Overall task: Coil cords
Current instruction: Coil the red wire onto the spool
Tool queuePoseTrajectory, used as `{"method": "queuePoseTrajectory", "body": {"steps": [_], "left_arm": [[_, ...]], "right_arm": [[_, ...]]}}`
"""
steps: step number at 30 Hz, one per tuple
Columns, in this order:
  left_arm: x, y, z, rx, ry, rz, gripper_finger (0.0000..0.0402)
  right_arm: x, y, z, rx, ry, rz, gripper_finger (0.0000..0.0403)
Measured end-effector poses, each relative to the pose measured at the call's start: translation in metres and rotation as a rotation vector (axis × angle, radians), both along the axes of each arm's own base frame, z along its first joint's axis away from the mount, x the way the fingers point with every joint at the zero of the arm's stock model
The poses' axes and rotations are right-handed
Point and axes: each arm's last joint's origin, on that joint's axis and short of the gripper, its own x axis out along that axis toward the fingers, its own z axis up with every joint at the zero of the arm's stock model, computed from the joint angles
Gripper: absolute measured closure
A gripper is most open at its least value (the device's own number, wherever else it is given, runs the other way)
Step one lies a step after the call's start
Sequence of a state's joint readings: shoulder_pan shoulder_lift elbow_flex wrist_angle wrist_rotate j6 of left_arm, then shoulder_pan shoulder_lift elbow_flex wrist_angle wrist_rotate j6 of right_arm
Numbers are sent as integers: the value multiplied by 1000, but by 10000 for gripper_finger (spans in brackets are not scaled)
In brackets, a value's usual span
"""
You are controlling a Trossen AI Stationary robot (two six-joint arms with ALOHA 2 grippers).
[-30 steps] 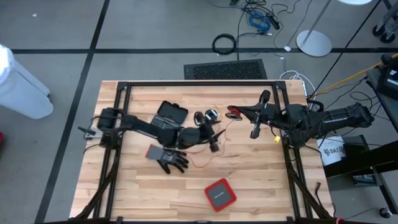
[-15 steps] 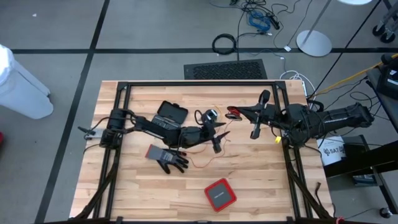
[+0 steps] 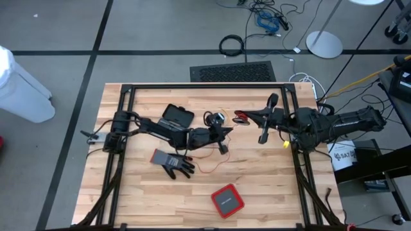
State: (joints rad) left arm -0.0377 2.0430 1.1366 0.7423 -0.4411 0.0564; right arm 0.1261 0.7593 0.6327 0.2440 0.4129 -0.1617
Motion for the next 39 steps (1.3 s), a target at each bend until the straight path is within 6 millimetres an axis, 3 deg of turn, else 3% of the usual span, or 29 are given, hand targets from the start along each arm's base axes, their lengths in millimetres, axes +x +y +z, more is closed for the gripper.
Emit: {"method": "queuePoseTrajectory", "body": {"steps": [14,25,33,39], "left_arm": [[-16,22,28,49,151,52,400],[-43,23,67,117,284,83,401],[-58,23,95,121,246,86,401],[-62,14,104,116,227,39,401]], "right_arm": [[0,0,-24,29,238,-6,403],[-2,-1,-33,23,328,-44,403],[-4,-2,-39,36,384,-67,403],[-4,-5,-41,20,407,-111,403]]}}
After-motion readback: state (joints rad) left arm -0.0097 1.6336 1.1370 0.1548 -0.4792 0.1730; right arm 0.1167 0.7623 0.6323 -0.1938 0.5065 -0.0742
